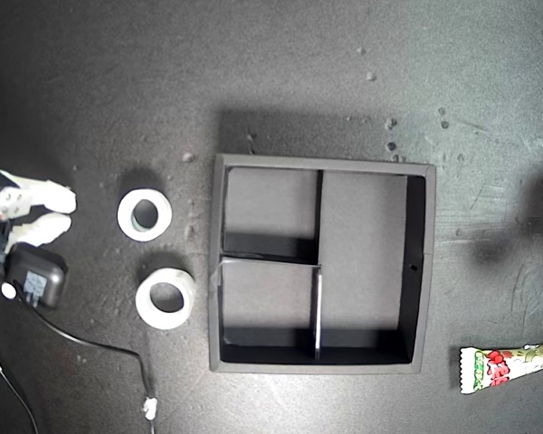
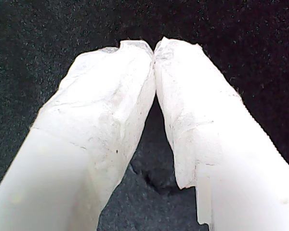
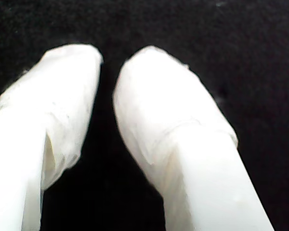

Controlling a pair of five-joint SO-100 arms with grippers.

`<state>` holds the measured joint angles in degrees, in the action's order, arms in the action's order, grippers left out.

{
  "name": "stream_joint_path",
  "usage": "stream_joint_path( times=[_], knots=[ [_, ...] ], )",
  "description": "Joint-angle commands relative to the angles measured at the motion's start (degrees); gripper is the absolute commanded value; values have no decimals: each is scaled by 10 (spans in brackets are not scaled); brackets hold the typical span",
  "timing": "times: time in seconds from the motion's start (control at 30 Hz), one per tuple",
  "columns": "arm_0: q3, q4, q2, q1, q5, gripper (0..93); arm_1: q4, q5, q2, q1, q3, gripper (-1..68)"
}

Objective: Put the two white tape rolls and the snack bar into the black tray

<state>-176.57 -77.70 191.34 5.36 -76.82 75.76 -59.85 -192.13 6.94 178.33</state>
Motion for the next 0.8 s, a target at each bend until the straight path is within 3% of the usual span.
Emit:
stream_joint_path(
  times=[0.0,0.37,0.47,0.5,0.7,0.77],
  knots=[
    [-33,-22,27,7,-4,29,10,5,2,-2,7,0],
    [-33,-22,27,7,-13,29,10,5,2,2,7,0],
    [-33,2,27,3,-14,45,8,-53,2,46,7,0],
    [-33,18,27,3,-11,7,5,-81,2,62,7,0],
    [-33,28,26,18,-117,0,-35,-106,2,28,7,-2],
    [-33,91,25,47,-42,0,-54,-105,2,11,7,-2]
  ],
)
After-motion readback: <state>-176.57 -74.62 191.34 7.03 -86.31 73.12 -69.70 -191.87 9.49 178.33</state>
